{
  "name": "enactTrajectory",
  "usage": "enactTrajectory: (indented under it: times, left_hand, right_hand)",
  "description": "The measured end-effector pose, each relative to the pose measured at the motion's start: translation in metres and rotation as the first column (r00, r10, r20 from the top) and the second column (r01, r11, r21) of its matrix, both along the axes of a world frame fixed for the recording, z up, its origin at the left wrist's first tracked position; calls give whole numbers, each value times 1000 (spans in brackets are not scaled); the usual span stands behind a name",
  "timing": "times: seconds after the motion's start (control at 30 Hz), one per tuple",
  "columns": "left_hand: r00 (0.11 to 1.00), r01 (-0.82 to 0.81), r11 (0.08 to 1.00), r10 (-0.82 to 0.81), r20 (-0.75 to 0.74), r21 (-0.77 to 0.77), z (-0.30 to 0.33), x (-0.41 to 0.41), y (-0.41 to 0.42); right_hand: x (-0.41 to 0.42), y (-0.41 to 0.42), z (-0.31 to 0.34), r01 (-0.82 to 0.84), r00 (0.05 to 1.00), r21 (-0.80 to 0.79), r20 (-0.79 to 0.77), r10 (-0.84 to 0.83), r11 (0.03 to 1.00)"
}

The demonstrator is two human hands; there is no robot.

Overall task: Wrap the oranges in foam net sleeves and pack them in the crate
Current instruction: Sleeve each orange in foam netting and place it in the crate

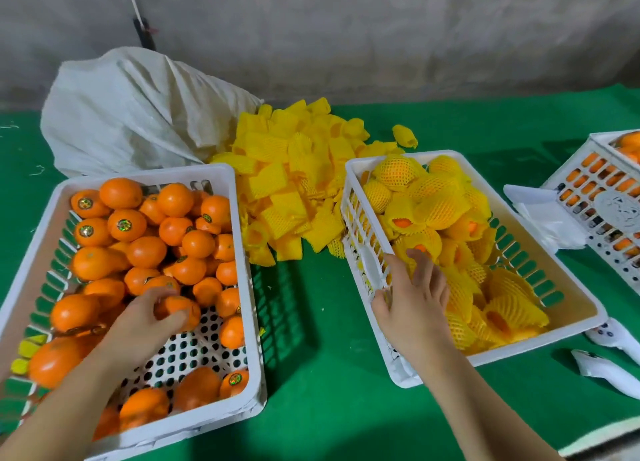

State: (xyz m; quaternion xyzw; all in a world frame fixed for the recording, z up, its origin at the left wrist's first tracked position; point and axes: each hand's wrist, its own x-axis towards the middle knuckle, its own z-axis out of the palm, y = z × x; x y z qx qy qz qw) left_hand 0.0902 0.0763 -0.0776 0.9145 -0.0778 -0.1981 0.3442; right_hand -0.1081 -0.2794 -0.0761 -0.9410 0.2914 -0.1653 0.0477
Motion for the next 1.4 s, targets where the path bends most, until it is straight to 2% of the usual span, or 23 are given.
enactTrajectory:
  times: [0.07,0.13,0.2,0.27,0.33,0.43,0.53,0.63,0.73,0.83,0.93,1.03,1.1,1.17,1.2,1.3,1.4]
  left_hand:
    - [991,-87,975,106,83,-206,11,-4,-10]
    - [953,-101,918,200,227,-383,30,-21,-35]
    - [938,-8,856,186,293,-517,36,-41,-67]
    - [951,69,841,108,291,-537,32,-59,-92]
    - [932,152,882,23,362,-447,24,-69,-108]
    - [813,308,926,-136,566,-220,14,-72,-118]
    - [753,425,900,-295,587,-93,12,-70,-121]
    - [765,415,907,-302,568,-76,11,-66,-122]
    - [766,387,922,-306,566,-26,11,-64,-126]
    - [736,368,924,-355,577,98,13,-62,-137]
    - [717,365,918,-381,584,151,15,-58,-142]
    - [704,355,922,-371,605,153,14,-56,-143]
    - [696,357,922,-371,615,152,13,-54,-143]
    - [691,374,917,-376,617,140,12,-53,-142]
    - [693,382,916,-371,618,122,11,-53,-142]
    - [723,407,913,-337,604,22,11,-52,-138]
    - [769,415,902,-278,576,-120,16,-53,-135]
  right_hand:
    - [14,-1,0,-91,993,-45,-79,87,995]
    - [36,-9,3,-186,973,-84,-153,172,979]
    - [65,-19,7,-286,938,-141,-243,247,948]
    - [96,-29,8,-383,888,-179,-342,307,906]
    - [128,-40,8,-450,837,-202,-436,332,870]
    - [164,-59,5,-547,765,-240,-531,363,802]
    - [187,-64,-9,-657,609,-289,-747,265,696]
    - [201,-61,-26,-652,462,-207,-872,165,730]
    - [206,-63,-34,-631,451,-195,-880,151,751]
    - [210,-65,-36,-626,458,-164,-869,189,763]
    - [214,-64,-34,-554,526,-87,-807,267,828]
    - [217,-55,-28,-568,636,-59,-664,392,821]
    - [209,-45,-29,-546,761,35,-397,513,837]
    - [192,-31,-25,-450,877,342,-7,481,825]
    - [180,-22,-21,-392,914,511,118,389,765]
    - [143,11,-7,-270,961,820,261,89,505]
    - [115,33,1,-358,930,932,362,-72,55]
